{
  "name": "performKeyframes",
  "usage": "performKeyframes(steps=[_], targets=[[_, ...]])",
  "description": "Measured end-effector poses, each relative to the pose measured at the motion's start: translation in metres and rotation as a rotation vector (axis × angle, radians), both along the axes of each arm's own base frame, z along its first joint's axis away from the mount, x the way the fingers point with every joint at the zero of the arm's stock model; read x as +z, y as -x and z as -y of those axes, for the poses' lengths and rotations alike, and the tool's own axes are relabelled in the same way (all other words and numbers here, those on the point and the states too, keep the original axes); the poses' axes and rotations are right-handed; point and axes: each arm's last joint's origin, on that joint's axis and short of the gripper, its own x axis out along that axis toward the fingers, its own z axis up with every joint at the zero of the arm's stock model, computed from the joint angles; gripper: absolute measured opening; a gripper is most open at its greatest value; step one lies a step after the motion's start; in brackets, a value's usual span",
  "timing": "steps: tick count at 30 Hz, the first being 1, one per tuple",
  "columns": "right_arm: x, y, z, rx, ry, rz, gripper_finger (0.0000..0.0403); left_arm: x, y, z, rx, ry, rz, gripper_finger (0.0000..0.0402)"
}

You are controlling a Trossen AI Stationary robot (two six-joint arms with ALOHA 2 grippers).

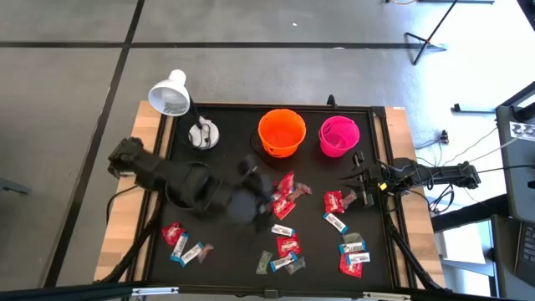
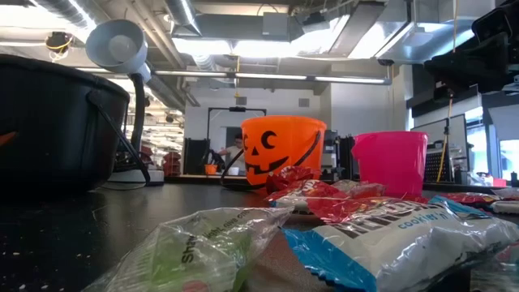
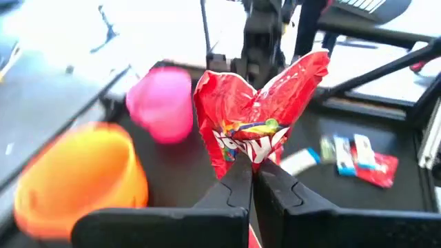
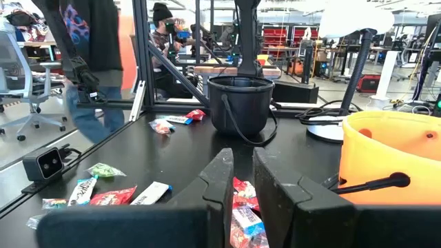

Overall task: Sort candy
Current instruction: Put the red candy into the orange bucket

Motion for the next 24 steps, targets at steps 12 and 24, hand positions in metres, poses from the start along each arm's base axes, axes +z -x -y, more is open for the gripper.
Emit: performKeyframes(steps=[12, 24], targets=[[0.000, 0.000, 0.000, 0.000, 0.000, 0.000, 0.0058, -0.013, -0.029, -0.160, 0.089, 0.045, -0.053, 0.0000], [0.000, 0.000, 0.000, 0.000, 0.000, 0.000, 0.0058, -0.066, -0.022, -0.234, 0.178, 0.127, -0.080, 0.0000]])
